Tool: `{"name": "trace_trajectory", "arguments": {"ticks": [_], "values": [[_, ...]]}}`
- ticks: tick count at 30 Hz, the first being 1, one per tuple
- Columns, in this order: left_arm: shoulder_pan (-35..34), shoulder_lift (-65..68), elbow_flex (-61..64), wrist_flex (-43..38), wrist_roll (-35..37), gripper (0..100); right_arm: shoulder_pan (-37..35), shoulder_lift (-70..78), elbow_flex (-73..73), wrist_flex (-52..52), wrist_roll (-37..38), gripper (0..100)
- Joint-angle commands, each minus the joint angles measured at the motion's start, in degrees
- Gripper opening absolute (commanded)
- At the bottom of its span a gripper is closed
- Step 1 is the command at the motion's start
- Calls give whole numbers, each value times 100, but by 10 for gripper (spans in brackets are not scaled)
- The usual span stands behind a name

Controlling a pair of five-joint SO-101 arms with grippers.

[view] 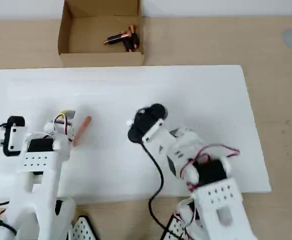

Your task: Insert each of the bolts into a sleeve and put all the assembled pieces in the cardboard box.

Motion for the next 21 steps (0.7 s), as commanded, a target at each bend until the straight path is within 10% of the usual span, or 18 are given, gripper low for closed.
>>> {"name": "trace_trajectory", "arguments": {"ticks": [1,14,21], "values": [[193,-92,-440,-62,615,325,-92,1323,-1130,0,-158,10],[-299,-84,-1776,1820,897,326,-787,4084,-3345,-18,-580,10],[-149,-66,-1116,774,879,326,-787,4488,-4040,35,-589,10]]}}
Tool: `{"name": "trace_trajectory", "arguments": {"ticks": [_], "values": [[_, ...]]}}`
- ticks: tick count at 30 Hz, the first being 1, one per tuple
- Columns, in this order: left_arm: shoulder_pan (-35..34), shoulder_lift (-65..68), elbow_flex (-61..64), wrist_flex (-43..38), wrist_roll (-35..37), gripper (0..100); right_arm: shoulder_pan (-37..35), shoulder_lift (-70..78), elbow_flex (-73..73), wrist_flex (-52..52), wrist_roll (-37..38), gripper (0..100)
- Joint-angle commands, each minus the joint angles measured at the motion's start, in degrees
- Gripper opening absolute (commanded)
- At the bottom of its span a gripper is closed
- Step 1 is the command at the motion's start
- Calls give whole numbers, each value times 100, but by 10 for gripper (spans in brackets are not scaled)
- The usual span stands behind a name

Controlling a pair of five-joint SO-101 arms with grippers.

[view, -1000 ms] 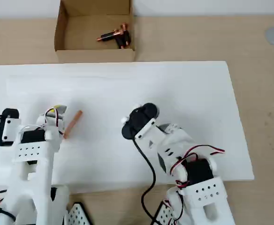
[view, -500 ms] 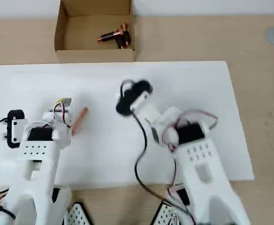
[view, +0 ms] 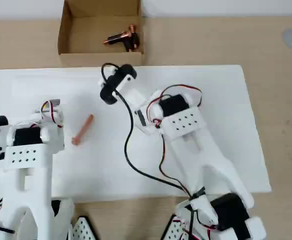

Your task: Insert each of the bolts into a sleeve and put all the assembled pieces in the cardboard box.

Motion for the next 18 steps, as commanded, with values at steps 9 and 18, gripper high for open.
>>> {"name": "trace_trajectory", "arguments": {"ticks": [9,18], "values": [[1029,-57,1081,-1477,114,260,-75,145,-655,158,-62,10],[1037,-66,1081,-1037,-255,248,-75,145,-655,229,-44,10]]}}
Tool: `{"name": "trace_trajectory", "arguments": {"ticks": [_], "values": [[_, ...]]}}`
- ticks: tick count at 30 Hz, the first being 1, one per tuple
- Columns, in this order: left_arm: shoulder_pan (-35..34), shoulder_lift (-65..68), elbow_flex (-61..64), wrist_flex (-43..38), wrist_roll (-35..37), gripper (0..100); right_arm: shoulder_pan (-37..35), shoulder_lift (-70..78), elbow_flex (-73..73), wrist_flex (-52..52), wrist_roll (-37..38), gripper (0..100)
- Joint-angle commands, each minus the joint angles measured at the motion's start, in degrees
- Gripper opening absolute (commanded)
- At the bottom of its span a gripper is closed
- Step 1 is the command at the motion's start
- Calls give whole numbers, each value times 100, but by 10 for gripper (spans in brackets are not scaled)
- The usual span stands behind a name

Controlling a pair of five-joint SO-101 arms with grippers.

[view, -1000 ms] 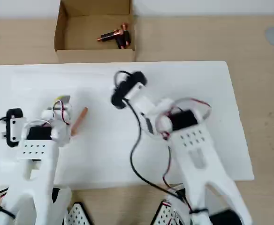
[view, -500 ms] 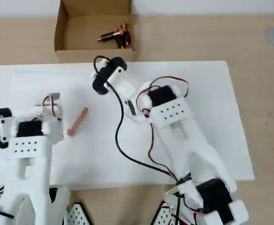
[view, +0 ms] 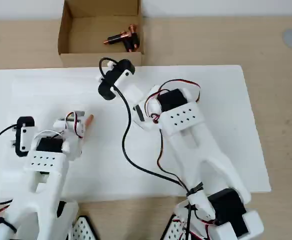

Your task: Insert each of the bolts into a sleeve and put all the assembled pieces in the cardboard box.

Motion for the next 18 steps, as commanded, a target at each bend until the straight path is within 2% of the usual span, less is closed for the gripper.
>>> {"name": "trace_trajectory", "arguments": {"ticks": [1,9,18], "values": [[70,-66,-193,413,-255,257,-75,-22,-374,53,-44,10],[-387,-57,-554,1433,-510,499,-66,-22,-374,53,-44,10],[-387,-57,-624,1407,-492,503,-75,-48,-374,62,-53,10]]}}
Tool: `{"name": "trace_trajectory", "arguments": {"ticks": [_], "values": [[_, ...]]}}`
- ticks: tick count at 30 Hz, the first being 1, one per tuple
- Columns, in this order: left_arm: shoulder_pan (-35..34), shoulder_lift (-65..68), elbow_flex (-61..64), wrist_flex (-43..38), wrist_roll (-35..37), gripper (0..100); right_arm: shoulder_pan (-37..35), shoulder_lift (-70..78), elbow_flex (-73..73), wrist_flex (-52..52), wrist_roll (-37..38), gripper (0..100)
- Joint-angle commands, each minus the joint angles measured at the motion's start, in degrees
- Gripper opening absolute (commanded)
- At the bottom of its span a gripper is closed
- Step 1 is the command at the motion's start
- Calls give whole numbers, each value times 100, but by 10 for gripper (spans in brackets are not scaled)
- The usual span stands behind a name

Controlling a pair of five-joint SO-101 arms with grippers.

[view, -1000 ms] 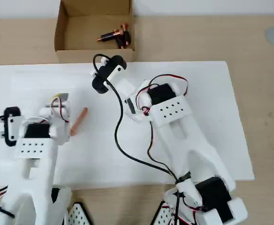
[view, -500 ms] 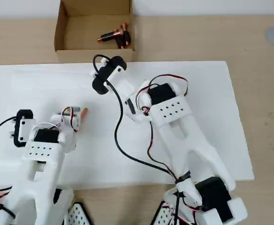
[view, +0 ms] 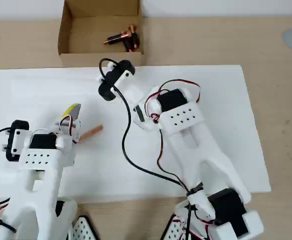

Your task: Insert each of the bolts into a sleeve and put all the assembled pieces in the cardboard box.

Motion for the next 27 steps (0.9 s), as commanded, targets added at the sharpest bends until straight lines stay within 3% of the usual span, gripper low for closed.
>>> {"name": "trace_trajectory", "arguments": {"ticks": [1,8,11,22,27], "values": [[-70,-57,-88,-325,18,502,-75,-48,-374,18,-53,10],[-70,-57,1169,-2787,158,460,-75,-48,-374,79,-53,10],[-35,-57,1178,-2857,158,410,-75,-48,-374,79,-53,10],[-62,-57,1178,-2848,158,401,-75,-48,-374,88,-53,11],[-149,-57,1090,-2884,158,220,-75,-48,-374,97,-53,11]]}}
